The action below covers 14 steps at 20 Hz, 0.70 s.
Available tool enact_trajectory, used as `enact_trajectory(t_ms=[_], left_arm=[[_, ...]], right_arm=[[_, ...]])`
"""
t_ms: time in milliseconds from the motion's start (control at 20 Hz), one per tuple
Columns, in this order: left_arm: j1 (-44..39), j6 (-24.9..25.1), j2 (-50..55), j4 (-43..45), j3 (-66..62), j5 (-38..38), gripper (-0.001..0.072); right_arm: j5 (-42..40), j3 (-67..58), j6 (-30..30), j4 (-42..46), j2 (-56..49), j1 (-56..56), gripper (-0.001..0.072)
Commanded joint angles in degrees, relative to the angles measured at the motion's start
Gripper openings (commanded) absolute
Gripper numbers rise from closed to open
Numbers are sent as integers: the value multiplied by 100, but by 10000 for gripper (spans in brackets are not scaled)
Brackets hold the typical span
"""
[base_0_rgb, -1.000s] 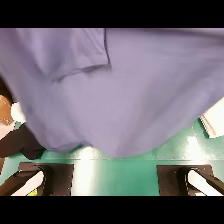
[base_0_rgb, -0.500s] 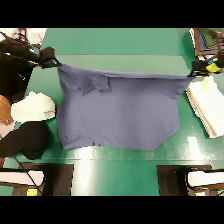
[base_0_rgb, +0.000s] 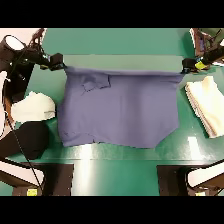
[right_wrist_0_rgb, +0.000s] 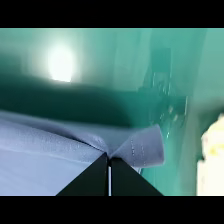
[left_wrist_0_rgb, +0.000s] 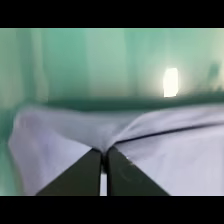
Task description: Fold the shirts.
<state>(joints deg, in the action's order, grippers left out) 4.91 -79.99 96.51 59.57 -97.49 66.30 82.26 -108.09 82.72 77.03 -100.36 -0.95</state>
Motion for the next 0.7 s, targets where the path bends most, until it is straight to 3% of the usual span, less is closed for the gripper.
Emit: enact_trajectory(t_ms=[0,150,350,400,450,500,550,650], left_arm=[[-4,35,31,553,223,837,26],[-7,35,31,584,734,796,26],[-4,-55,31,610,1405,767,29],[-4,-125,31,619,1482,769,73],[-4,-151,31,625,1493,780,375],[-2,-289,-4,625,1493,782,504],[0,-315,-96,627,1488,787,502],[0,-313,-457,765,1495,804,502]], right_arm=[[-328,1263,0,-83,555,-17,9],[-820,2461,0,-317,968,-85,10],[-1137,3150,-2,-562,1071,-190,10],[-1132,3174,0,-553,1071,-208,10],[-1099,3169,0,-566,1093,-208,21],[-1073,3169,-2,-592,1152,-208,163],[-1025,3171,-2,-664,1250,-205,346],[-839,3176,-2,-651,1582,-166,369]])
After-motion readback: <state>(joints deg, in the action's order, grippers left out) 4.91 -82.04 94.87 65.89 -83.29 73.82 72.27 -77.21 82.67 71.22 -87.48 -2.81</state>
